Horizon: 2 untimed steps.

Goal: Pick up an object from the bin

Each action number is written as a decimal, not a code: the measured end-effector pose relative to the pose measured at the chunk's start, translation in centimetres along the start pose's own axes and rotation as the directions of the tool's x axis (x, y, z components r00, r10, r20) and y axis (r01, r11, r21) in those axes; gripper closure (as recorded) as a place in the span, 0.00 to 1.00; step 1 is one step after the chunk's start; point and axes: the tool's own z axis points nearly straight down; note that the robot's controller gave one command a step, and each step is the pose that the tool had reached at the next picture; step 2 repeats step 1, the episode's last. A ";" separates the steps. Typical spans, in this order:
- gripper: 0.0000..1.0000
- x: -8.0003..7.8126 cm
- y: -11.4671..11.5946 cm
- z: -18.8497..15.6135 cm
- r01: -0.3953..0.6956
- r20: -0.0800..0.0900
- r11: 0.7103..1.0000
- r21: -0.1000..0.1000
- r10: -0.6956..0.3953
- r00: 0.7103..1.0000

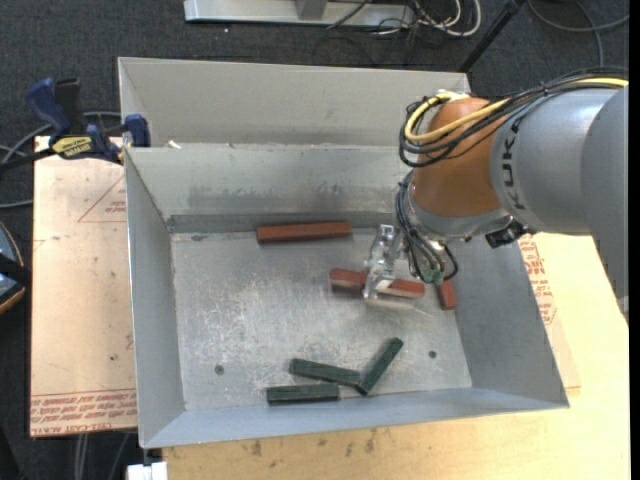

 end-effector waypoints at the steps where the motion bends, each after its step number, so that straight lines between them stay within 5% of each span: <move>1: 1.00 0.1 0.0 -0.6 0.000 -0.004 1.000 0.000 0.000 1.000; 2: 1.00 0.1 0.0 -0.6 0.000 -0.004 1.000 0.000 0.000 1.000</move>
Offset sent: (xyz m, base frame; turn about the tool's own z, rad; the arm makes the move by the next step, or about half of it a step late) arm 0.0000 0.0002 0.0786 0.0000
